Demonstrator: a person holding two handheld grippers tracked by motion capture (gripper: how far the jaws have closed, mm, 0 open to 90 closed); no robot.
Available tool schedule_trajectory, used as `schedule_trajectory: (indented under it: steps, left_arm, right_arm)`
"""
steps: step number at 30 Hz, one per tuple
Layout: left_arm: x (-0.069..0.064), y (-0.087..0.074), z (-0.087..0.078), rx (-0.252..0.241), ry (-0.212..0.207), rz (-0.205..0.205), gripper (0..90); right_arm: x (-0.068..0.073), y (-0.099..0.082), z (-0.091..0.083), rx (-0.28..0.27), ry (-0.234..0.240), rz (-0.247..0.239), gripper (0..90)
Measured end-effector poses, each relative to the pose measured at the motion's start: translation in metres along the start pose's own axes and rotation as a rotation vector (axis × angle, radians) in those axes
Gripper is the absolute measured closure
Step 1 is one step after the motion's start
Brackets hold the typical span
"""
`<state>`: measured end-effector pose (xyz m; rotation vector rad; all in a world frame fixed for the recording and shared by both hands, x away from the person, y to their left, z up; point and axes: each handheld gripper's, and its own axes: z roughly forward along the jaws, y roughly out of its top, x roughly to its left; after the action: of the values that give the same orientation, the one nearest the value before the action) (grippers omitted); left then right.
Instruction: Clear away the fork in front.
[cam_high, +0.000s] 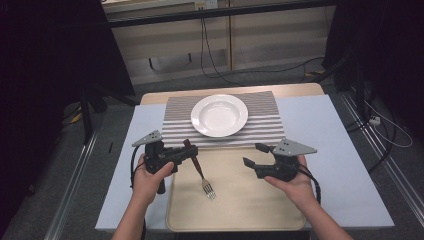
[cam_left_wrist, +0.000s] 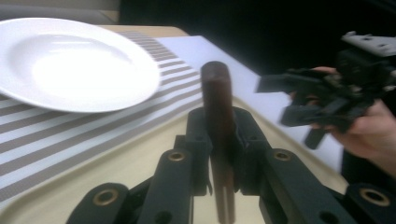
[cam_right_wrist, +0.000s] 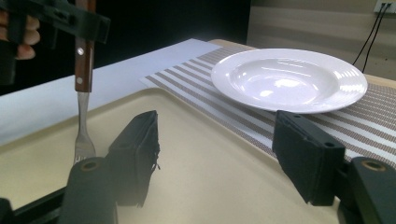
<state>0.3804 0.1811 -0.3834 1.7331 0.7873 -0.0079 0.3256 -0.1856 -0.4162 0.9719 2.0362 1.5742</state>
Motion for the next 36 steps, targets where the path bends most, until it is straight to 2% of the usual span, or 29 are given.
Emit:
schedule_trajectory:
  steps: [5,8,11,15,22,25,36]
  left_arm:
    - [0.011,-0.010,0.002,-0.014,0.063,-0.013,75.3]
    - [0.013,-0.013,0.006,0.011,0.075,-0.003,73.3]
    - [0.012,-0.014,0.011,0.027,0.069,0.008,72.2]
    - [0.010,-0.017,0.015,0.073,0.076,0.052,69.5]
    - [0.013,-0.030,0.021,0.151,0.069,0.062,63.4]
    - [0.011,-0.033,0.022,0.189,0.076,0.089,63.1]
    - [0.010,-0.042,0.015,0.217,0.099,0.122,60.5]
  right_arm:
    - [-0.006,-0.001,-0.008,-0.006,-0.023,0.011,30.7]
    - [-0.009,-0.002,-0.012,-0.003,-0.025,0.012,30.1]
    - [-0.011,-0.005,-0.014,0.001,-0.030,0.012,29.3]
    - [-0.013,-0.006,-0.015,0.003,-0.025,0.019,28.0]
    - [-0.012,-0.007,-0.015,0.009,-0.010,0.010,26.5]
    - [-0.012,-0.007,-0.015,0.010,-0.011,0.008,26.3]
    - [-0.012,-0.009,-0.018,0.012,-0.014,0.006,25.9]
